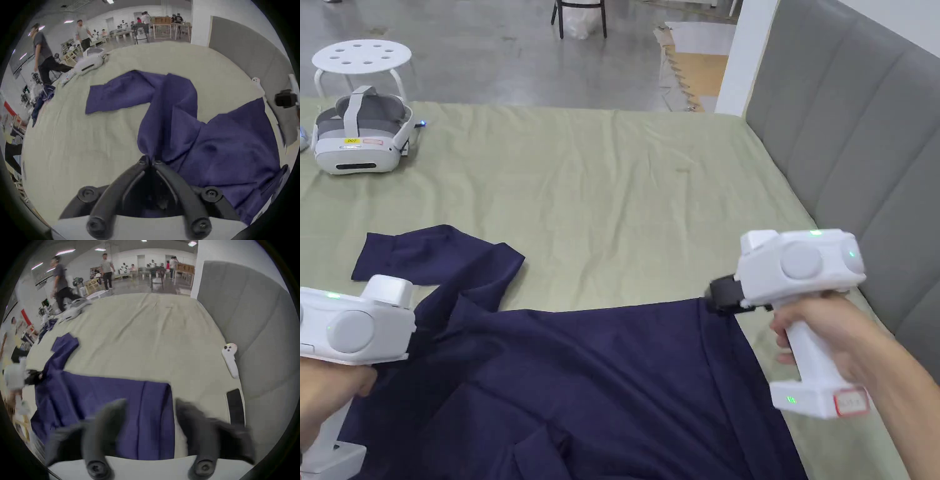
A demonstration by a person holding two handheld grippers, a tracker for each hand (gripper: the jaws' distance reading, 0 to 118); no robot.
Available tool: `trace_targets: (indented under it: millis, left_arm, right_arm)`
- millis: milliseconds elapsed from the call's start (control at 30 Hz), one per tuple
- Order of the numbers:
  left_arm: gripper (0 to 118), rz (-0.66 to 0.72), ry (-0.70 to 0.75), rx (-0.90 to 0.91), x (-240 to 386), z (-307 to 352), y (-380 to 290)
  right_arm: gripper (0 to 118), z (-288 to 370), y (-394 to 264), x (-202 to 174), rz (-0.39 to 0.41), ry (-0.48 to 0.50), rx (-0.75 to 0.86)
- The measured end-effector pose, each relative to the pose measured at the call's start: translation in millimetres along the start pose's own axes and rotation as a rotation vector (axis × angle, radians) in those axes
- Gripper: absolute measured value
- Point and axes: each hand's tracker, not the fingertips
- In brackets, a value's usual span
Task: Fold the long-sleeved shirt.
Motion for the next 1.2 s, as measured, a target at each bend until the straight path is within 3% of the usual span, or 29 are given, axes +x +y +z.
trace_targets:
  millis: [33, 133, 300, 400, 467, 500, 533, 600, 700, 833, 967, 1100, 1200]
  left_arm:
    - [5, 0.002, -0.003, 0.012, -2.6, 3.3, 2.4]
    - [5, 0.004, -0.026, 0.048, -7.5, 7.3, 6.9]
    - [5, 0.010, -0.042, 0.050, -12.1, 5.6, 10.6]
    - [5, 0.005, -0.033, 0.046, -13.8, 1.2, 9.1]
    - [5, 0.010, -0.032, 0.051, -14.8, 2.2, 8.2]
    - [5, 0.018, -0.036, 0.060, -16.1, 4.2, 8.4]
    - [5, 0.033, -0.036, 0.075, -15.3, 12.3, 7.6]
    - [5, 0.077, -0.058, 0.125, -20.9, 28.3, 12.7]
    - [5, 0.078, -0.080, 0.203, -30.3, 71.9, 25.5]
    - [5, 0.064, -0.075, 0.363, -39.2, 147.3, 56.4]
    - [5, 0.056, -0.079, 0.553, -48.6, 233.7, 118.5]
    - [5, 0.000, -0.022, 0.714, -51.7, 314.5, 202.9]
    - [5, -0.010, 0.016, 0.824, -52.8, 373.5, 267.5]
  right_arm:
    - [102, -19.0, 13.5, 2.4, -0.014, -0.013, -0.050]
    - [65, -61.6, 33.5, 0.5, -0.018, -0.016, -0.161]
    - [63, -111.4, 32.6, -6.7, -0.011, -0.033, -0.275]
    - [60, -105.5, 35.9, -8.9, -0.011, -0.040, -0.269]
    - [5, -98.4, 34.2, -10.0, -0.003, 0.055, -0.270]
    - [6, -93.8, 31.1, -15.2, -0.009, 0.031, -0.262]
    - [6, -87.6, 29.6, -19.0, 0.050, 0.006, -0.239]
    - [6, -59.2, 29.6, -14.6, 0.039, 0.019, -0.178]
    - [6, 14.5, 39.5, -1.7, 0.020, 0.104, -0.031]
    - [6, 138.5, 57.9, 9.5, 0.093, 0.083, 0.186]
    - [6, 261.9, 89.8, 10.1, 0.113, 0.076, 0.404]
    - [6, 357.9, 144.4, 3.2, 0.159, 0.001, 0.561]
    - [6, 411.4, 195.7, 0.9, 0.122, -0.041, 0.667]
